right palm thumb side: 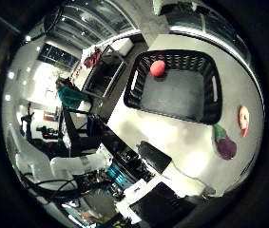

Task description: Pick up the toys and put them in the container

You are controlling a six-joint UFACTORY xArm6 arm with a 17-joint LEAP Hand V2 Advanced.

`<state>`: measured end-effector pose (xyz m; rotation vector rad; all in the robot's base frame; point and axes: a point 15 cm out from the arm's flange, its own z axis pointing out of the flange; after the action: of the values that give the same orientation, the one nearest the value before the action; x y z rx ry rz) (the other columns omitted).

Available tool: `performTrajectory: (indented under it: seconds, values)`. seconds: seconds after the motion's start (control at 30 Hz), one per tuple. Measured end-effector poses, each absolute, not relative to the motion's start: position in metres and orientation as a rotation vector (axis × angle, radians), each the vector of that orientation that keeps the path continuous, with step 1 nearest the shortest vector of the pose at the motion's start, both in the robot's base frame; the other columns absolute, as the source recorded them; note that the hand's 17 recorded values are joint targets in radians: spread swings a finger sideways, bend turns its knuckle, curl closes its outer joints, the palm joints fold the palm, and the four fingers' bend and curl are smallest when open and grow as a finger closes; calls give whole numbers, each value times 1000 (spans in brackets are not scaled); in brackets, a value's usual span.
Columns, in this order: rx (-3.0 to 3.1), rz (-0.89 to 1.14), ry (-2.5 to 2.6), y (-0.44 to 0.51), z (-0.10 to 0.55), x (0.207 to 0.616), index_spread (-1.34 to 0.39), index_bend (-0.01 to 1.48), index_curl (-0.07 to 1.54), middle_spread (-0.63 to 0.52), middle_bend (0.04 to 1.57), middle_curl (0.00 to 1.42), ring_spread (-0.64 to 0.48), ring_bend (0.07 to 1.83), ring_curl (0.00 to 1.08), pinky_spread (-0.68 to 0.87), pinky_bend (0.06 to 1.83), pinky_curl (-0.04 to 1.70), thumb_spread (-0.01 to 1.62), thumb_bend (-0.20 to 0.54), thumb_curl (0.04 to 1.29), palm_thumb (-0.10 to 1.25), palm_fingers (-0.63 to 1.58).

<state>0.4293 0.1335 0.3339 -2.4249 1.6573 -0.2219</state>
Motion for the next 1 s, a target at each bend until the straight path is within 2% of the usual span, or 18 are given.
performTrajectory:
  seconds: [0.3, 0.53, 1.0]
  values:
    - [-2323, -186, 1927, 20, 292, 389, -402, 168, 305, -11, 311, 323, 141, 350, 217, 432, 466, 234, 1006, -25, 306, 606, 248]
    - [-2274, -83, 2092, -47, 241, 361, -399, 165, 298, -36, 318, 326, 121, 331, 216, 418, 428, 230, 1007, -24, 304, 613, 287]
    - [-2290, 25, 2156, -74, 155, 384, -394, 164, 288, -43, 309, 325, 95, 330, 218, 400, 394, 232, 1000, -25, 303, 624, 310]
